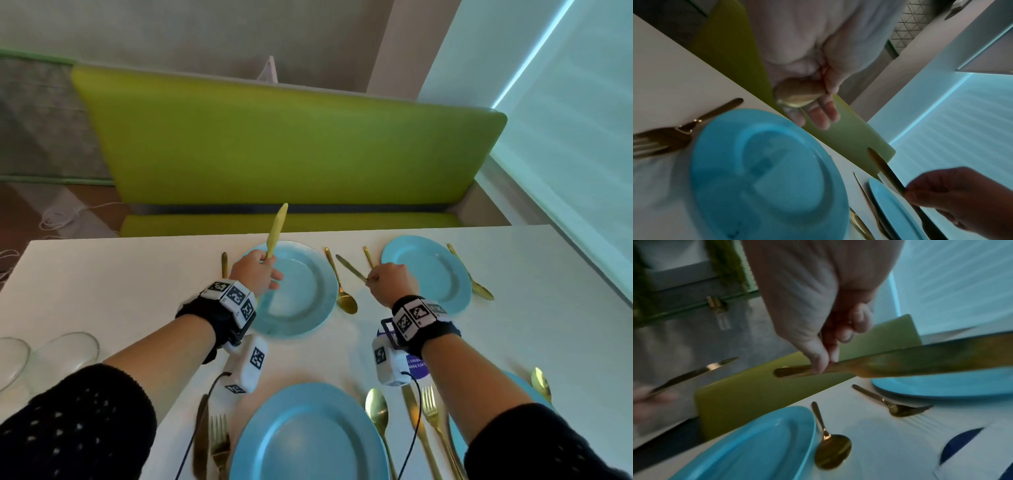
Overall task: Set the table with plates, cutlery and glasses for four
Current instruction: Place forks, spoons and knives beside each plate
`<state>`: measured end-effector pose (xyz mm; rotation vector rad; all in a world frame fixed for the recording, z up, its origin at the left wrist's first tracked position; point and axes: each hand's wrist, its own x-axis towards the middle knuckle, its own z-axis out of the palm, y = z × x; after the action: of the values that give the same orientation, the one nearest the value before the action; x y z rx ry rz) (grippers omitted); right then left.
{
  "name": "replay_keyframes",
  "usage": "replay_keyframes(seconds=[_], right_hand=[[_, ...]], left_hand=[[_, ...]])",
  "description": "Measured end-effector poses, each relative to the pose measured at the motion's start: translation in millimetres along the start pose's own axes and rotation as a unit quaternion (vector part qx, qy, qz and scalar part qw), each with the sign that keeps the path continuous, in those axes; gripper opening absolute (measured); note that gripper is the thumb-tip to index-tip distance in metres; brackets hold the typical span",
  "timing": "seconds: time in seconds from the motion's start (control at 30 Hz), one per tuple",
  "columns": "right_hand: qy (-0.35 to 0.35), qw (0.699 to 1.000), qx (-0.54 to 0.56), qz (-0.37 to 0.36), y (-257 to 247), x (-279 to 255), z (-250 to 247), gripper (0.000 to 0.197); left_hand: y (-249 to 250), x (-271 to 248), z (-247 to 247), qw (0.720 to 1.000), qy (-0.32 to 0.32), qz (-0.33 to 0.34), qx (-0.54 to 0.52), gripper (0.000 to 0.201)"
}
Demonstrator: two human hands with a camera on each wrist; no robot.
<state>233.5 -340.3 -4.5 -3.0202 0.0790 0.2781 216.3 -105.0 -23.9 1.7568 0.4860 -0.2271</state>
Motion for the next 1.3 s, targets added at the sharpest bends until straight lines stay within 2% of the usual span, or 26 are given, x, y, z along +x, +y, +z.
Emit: replay_keyframes(seconds=[0.1,0.3,0.37,0.47,0.53,0.63,0.87,1.3], right_hand=[[-0.018,0.993,0.050,0.103,6,24,6,0.023],[-0.048,0.981,0.090,0.165,10,58,25,0.015],[-0.056,0.977,0.113,0.173,10,64,31,0.018],[-0.048,0.971,0.144,0.183,10,71,40,0.013],[-0.045,0.970,0.150,0.187,12,76,44,0.022],[-0.053,0.966,0.163,0.195,14,80,46,0.011],[-0.046,0.969,0.150,0.189,13,89,48,0.019],[-0.033,0.971,0.133,0.195,7,97,53,0.022]], left_hand=[[2,2,-4,1.000,0.024,0.003,-0.007,0.011],[0,2,-4,0.999,0.028,-0.012,-0.008,0.014],[-2,4,-4,0.999,0.028,-0.016,-0.005,0.014],[-3,7,-3,0.999,0.027,-0.018,0.006,0.014],[-4,8,-2,0.999,0.025,-0.015,0.019,0.015],[-4,11,-1,0.999,0.025,-0.013,0.028,0.016],[-4,17,4,0.999,0.032,-0.010,0.032,0.014],[-5,20,7,0.999,0.031,-0.019,0.019,0.013]])
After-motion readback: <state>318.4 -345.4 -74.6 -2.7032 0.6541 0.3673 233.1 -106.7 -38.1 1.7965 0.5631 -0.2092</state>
